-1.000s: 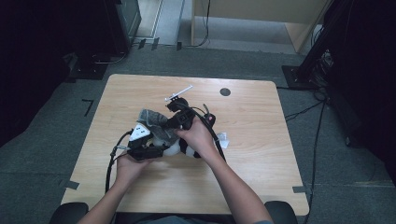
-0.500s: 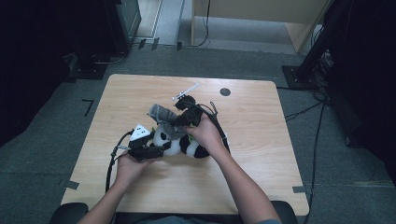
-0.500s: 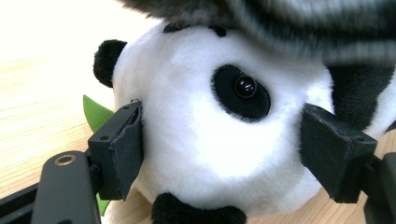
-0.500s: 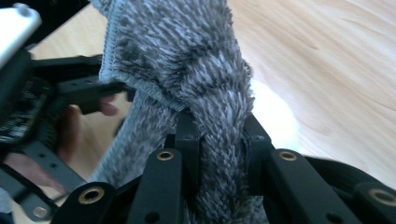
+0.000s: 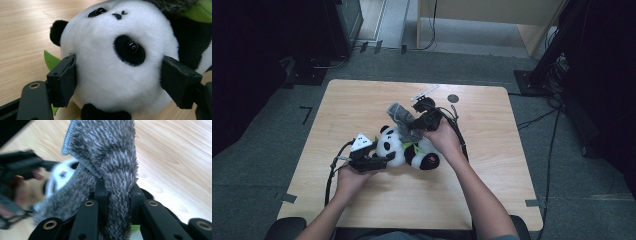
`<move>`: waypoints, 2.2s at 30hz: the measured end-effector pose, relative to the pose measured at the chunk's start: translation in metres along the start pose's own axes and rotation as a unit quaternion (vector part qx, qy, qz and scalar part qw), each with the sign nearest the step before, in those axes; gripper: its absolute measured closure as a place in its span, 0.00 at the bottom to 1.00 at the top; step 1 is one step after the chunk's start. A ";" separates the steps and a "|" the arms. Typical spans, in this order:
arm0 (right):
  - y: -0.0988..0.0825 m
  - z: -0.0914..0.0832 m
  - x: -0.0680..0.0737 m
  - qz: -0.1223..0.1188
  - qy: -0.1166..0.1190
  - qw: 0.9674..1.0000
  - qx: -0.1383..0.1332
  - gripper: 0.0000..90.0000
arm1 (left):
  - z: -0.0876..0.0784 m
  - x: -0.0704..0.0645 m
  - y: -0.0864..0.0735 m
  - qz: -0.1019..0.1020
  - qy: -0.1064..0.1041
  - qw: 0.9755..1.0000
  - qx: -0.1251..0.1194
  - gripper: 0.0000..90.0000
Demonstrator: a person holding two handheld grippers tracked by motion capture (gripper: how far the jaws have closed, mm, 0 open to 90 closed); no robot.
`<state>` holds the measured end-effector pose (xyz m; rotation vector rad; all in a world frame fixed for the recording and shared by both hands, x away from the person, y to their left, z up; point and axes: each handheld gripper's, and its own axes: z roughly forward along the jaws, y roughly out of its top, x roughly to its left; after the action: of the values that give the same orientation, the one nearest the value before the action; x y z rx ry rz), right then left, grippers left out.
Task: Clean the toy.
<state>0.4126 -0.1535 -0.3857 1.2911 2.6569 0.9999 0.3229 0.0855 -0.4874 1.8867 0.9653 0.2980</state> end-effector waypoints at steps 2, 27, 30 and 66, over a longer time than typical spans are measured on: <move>0.004 -0.007 0.009 -0.005 0.013 1.000 -0.011 0.85 | 0.000 0.000 0.000 -0.002 0.000 1.000 -0.001 0.23; -0.005 0.030 0.058 -0.081 0.054 0.994 0.045 0.87 | 0.003 -0.003 0.005 -0.006 0.018 1.000 0.019 0.27; -0.008 0.023 0.049 -0.077 0.046 0.995 0.042 0.86 | 0.004 -0.002 0.005 -0.010 0.016 1.000 0.018 0.28; -0.017 -0.071 0.006 0.013 0.037 0.995 -0.087 0.88 | 0.000 -0.002 0.010 -0.025 0.006 0.999 0.027 0.41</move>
<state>0.3768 -0.1947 -0.3370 1.2789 2.5417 1.2732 0.3271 0.0815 -0.4786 1.9089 1.0349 0.2558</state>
